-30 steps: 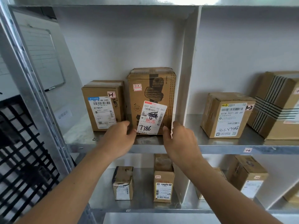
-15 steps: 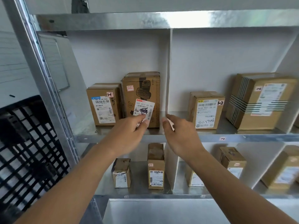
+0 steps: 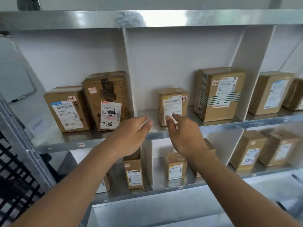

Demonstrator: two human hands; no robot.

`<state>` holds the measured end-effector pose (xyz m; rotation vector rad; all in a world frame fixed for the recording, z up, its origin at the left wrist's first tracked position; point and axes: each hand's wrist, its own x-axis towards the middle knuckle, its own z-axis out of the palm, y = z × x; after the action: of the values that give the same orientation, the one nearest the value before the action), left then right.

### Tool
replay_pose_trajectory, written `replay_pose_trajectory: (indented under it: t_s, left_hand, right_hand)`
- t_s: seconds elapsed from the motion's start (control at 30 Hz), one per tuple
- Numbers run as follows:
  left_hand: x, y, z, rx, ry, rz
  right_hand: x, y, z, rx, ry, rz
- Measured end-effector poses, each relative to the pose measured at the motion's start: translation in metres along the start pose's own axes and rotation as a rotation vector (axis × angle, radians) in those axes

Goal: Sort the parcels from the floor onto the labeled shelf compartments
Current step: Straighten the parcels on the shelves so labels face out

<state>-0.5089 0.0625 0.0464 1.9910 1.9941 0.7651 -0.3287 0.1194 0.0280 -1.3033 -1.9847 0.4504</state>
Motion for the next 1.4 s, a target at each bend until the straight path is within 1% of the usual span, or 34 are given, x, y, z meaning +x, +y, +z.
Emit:
replay_pose_trajectory:
  t_s: [0.17, 0.27, 0.4, 0.5, 0.6, 0.73, 0.8, 0.93, 1.03, 1.13, 1.4]
  left_hand:
    - [0.03, 0.028, 0.03, 0.014, 0.045, -0.098]
    - [0.044, 0.039, 0.052, -0.016, 0.099, -0.186]
    - [0.054, 0.047, 0.072, -0.016, 0.112, -0.239]
    - [0.065, 0.044, 0.076, 0.001, 0.148, -0.251]
    - [0.08, 0.038, 0.079, 0.016, 0.178, -0.269]
    - [0.098, 0.026, 0.086, 0.055, 0.13, -0.293]
    - [0.105, 0.021, 0.089, 0.042, 0.106, -0.276]
    - [0.115, 0.012, 0.096, -0.016, 0.118, -0.202]
    - [0.12, 0.005, 0.098, -0.028, 0.116, -0.169]
    - [0.125, 0.002, 0.097, -0.037, 0.1, -0.173]
    - [0.143, -0.009, 0.096, -0.035, 0.088, -0.178]
  right_hand:
    - [0.032, 0.056, -0.017, -0.023, 0.005, -0.118]
    - [0.054, 0.083, -0.025, -0.009, -0.031, -0.172]
    - [0.078, 0.108, -0.025, 0.036, -0.127, -0.143]
    - [0.09, 0.116, -0.02, 0.015, -0.216, -0.122]
    - [0.105, 0.124, -0.011, -0.001, -0.231, -0.126]
    - [0.12, 0.132, 0.003, 0.005, -0.231, -0.148]
    - [0.124, 0.133, 0.006, 0.0, -0.224, -0.159]
    - [0.13, 0.135, 0.01, -0.029, -0.189, -0.197]
    - [0.132, 0.135, 0.015, -0.01, -0.185, -0.178]
    - [0.136, 0.135, 0.021, -0.008, -0.17, -0.183]
    - [0.151, 0.137, 0.029, 0.026, -0.203, -0.157]
